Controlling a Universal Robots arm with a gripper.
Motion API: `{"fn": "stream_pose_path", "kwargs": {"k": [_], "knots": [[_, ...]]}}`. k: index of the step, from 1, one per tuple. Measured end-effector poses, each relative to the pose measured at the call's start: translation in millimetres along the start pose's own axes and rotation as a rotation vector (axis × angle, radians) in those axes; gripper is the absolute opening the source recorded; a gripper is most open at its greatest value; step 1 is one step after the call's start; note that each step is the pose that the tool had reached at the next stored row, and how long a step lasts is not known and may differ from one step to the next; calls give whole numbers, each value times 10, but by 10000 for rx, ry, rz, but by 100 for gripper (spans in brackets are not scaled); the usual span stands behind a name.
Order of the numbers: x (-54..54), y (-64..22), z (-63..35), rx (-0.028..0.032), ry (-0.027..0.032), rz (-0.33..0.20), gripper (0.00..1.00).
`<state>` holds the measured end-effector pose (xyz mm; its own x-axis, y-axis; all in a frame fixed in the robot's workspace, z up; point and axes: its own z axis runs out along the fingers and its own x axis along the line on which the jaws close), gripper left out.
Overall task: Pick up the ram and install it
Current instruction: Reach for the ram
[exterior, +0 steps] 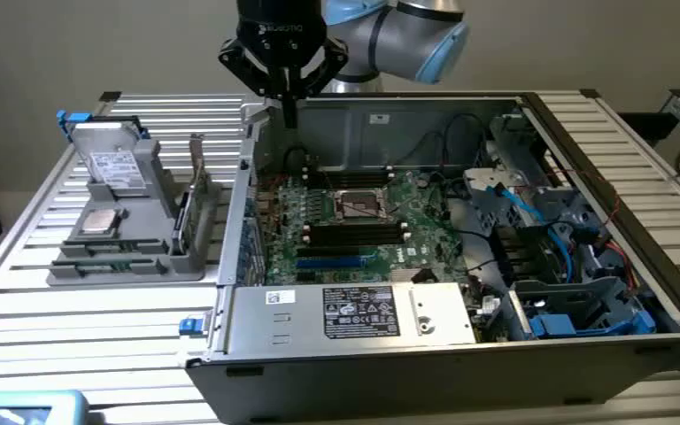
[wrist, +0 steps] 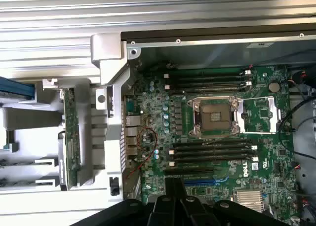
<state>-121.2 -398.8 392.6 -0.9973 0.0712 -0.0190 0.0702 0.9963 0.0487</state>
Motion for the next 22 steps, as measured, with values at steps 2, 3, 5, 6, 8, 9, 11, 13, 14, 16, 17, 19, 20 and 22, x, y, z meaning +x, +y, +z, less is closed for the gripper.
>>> {"fn": "stream_pose_path", "kwargs": {"k": [2, 3, 5, 6, 8, 9, 11, 13, 14, 16, 17, 19, 20, 22], "knots": [[0, 0, 0, 0, 0, 0, 11], [0, 0, 0, 0, 0, 0, 11], [0, 0, 0, 0, 0, 0, 11], [0, 0, 0, 0, 0, 0, 11], [0, 0, 0, 0, 0, 0, 11], [0, 0, 0, 0, 0, 0, 11], [0, -14, 0, 3, 2, 1, 11], [10, -35, 2, 0, 0, 4, 11], [21, -46, 1, 1, 1, 6, 11], [62, -62, 0, -5, 8, 3, 11], [95, -68, 0, -13, 11, 4, 11], [172, -76, -1, -28, 19, 5, 11], [215, -79, -1, -31, 20, 6, 11], [309, -86, 2, -35, 20, 5, 11]]}}
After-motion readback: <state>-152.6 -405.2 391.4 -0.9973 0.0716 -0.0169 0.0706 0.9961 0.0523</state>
